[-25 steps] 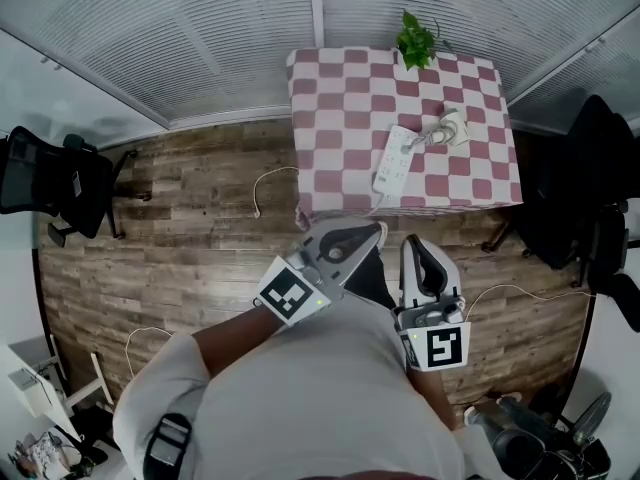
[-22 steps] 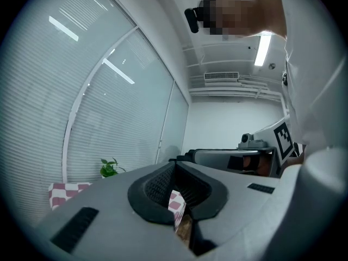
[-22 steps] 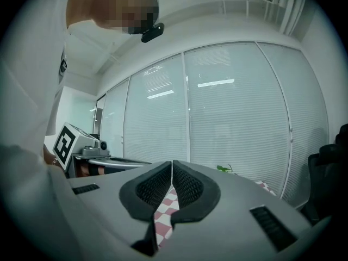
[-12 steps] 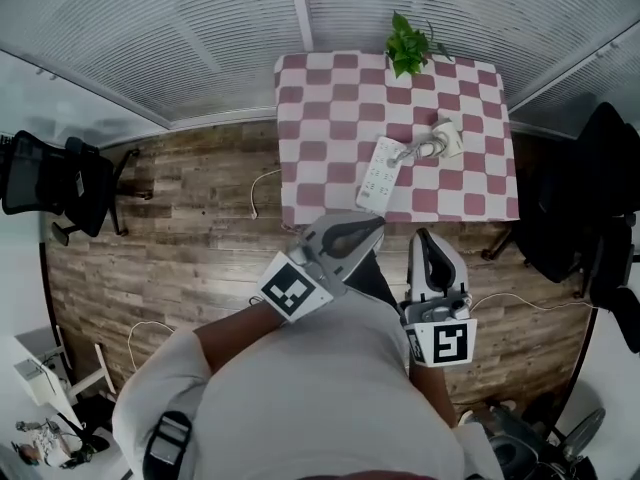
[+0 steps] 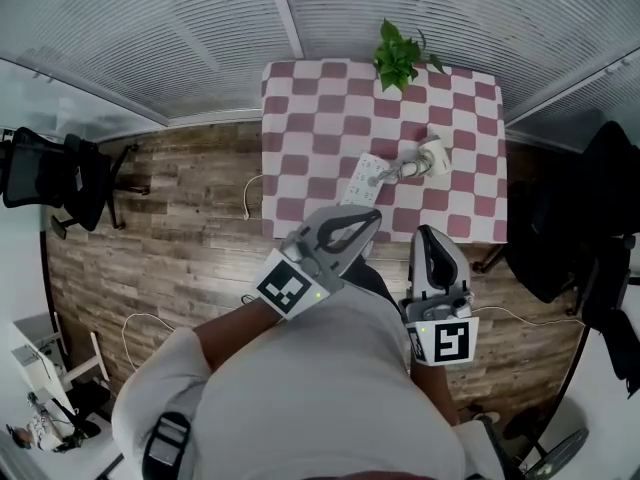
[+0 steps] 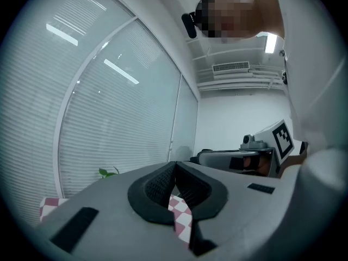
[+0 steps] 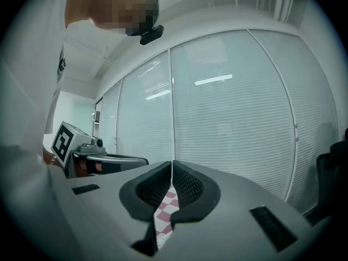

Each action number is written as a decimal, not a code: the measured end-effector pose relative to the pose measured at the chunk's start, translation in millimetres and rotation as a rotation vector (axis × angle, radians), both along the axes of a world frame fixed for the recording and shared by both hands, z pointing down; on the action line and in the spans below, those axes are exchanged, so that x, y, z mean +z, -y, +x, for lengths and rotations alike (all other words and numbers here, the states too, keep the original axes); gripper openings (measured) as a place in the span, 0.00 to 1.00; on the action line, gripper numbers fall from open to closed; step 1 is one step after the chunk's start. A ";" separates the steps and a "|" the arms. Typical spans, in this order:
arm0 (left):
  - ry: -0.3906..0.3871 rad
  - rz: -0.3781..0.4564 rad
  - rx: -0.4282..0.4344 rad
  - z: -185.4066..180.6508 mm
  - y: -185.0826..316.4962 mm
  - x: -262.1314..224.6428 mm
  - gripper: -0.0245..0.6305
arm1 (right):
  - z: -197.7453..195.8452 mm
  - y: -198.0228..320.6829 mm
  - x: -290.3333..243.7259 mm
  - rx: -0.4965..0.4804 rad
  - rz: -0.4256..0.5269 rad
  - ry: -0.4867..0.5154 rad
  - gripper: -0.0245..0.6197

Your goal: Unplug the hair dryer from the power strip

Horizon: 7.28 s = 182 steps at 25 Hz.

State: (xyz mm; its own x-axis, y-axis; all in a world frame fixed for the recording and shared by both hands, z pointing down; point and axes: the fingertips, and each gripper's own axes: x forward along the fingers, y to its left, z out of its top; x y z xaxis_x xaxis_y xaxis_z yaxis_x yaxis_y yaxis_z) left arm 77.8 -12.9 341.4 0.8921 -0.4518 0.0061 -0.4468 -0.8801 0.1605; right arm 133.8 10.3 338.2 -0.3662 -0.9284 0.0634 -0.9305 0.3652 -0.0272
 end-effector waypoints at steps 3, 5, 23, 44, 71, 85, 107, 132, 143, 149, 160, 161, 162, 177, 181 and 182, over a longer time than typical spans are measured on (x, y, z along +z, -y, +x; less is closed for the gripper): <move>0.009 0.015 -0.036 7.7 13.0 -1.3 0.08 | 7.9 10.7 -0.3 -0.035 0.000 -0.002 0.09; 0.024 0.027 -0.051 11.2 19.1 -0.5 0.08 | 11.9 17.0 -0.2 -0.054 0.000 -0.005 0.09; 0.192 0.053 0.012 3.9 44.2 37.5 0.08 | -3.5 53.1 20.9 -0.064 -0.040 -0.015 0.09; 0.442 -0.138 0.108 -2.3 58.7 206.3 0.08 | -22.9 72.0 200.9 -0.118 -0.380 -0.039 0.13; 0.771 -0.206 0.188 -0.3 74.4 369.8 0.08 | -32.9 99.8 382.4 -0.069 -0.706 -0.040 0.30; 0.919 -0.186 0.242 0.3 77.8 408.5 0.08 | -37.5 121.7 399.3 -0.070 -0.679 -0.123 0.30; 1.170 -0.129 0.303 2.5 73.8 420.7 0.08 | -34.2 124.0 396.8 -0.063 -0.706 -0.128 0.20; 1.245 -0.107 0.317 5.6 71.5 421.7 0.08 | -31.1 121.3 392.6 -0.069 -0.730 -0.131 0.18; 1.251 -0.121 0.321 5.5 71.8 421.2 0.08 | -29.4 120.6 387.1 -0.057 -0.731 -0.082 0.17; 1.259 -0.118 0.325 4.9 71.5 421.8 0.08 | -27.5 122.4 383.4 -0.048 -0.712 -0.055 0.15; 1.277 -0.114 0.326 5.5 71.6 422.6 0.08 | -25.3 121.5 384.8 -0.044 -0.706 -0.025 0.15; 1.278 -0.111 0.325 5.3 71.6 422.5 0.08 | -25.5 121.1 384.6 -0.042 -0.707 -0.020 0.15; 1.278 -0.109 0.324 5.2 71.7 422.2 0.08 | -25.6 120.7 384.5 -0.041 -0.707 -0.016 0.15; 1.269 -0.137 0.330 5.3 71.1 422.1 0.08 | -15.8 148.7 323.3 -0.039 -0.553 0.028 0.15; 1.269 -0.135 0.327 5.2 72.0 422.4 0.08 | -15.6 149.2 323.0 -0.047 -0.554 0.032 0.15; 1.268 -0.135 0.327 5.4 71.9 422.4 0.08 | -15.5 148.5 323.4 -0.049 -0.556 0.031 0.15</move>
State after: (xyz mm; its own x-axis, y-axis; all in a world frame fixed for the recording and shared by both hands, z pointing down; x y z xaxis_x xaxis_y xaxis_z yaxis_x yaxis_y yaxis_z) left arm 83.2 -84.8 763.7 0.3008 -0.1476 0.9422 -0.1218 -0.9858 -0.1156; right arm 118.2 -138.2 661.7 -0.4173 -0.7402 0.5272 -0.9086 0.3306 -0.2551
